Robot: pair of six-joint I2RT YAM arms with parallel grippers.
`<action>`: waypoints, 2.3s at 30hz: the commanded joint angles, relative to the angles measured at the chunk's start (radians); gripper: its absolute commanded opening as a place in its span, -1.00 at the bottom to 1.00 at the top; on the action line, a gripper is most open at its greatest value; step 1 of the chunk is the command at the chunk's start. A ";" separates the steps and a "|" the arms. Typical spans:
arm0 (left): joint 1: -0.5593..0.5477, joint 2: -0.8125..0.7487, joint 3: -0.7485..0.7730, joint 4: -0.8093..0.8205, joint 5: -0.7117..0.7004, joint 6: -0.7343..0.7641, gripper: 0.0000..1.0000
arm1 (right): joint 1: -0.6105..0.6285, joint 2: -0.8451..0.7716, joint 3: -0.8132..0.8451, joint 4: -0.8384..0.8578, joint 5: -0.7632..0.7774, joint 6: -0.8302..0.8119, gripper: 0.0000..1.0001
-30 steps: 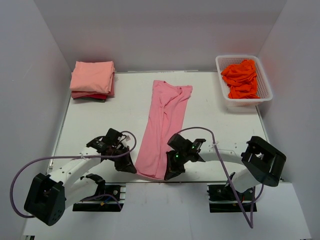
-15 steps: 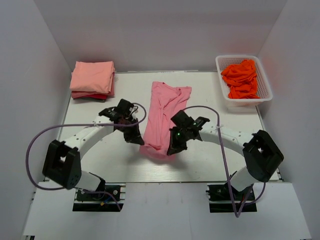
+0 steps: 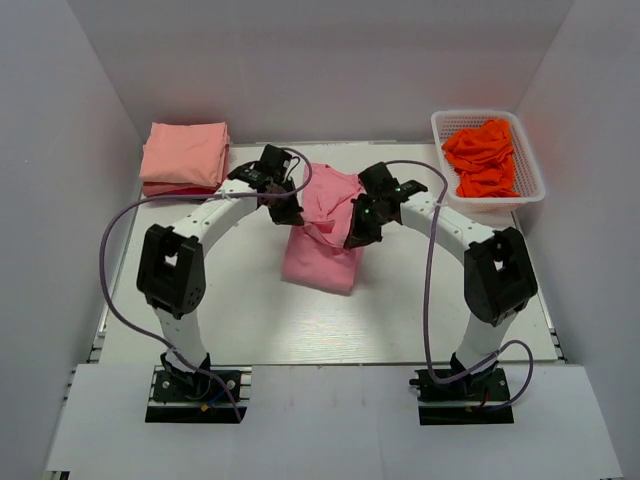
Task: Fold and stack the t-shirts
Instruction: Grab the bottom of the folded rectangular tshirt with both arms, then fold the folded rectangular tshirt in 1/3 of the way
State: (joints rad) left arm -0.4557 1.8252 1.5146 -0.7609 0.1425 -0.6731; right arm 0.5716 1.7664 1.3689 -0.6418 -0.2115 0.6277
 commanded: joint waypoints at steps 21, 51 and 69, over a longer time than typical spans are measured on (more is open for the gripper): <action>0.054 0.344 0.384 0.023 -0.070 0.009 -0.49 | -0.188 0.272 0.243 0.077 -0.134 -0.105 -0.74; 0.083 -0.072 -0.412 0.181 0.183 0.130 0.60 | -0.105 -0.068 -0.450 0.379 -0.328 -0.039 0.78; 0.055 -0.058 -0.467 0.279 0.226 0.121 -1.00 | -0.049 -0.034 -0.511 0.485 -0.273 0.041 -1.00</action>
State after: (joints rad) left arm -0.3962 1.7947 1.0405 -0.4870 0.3607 -0.5552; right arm 0.5137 1.7733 0.8795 -0.1703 -0.4938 0.6689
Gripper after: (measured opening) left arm 0.022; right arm 0.011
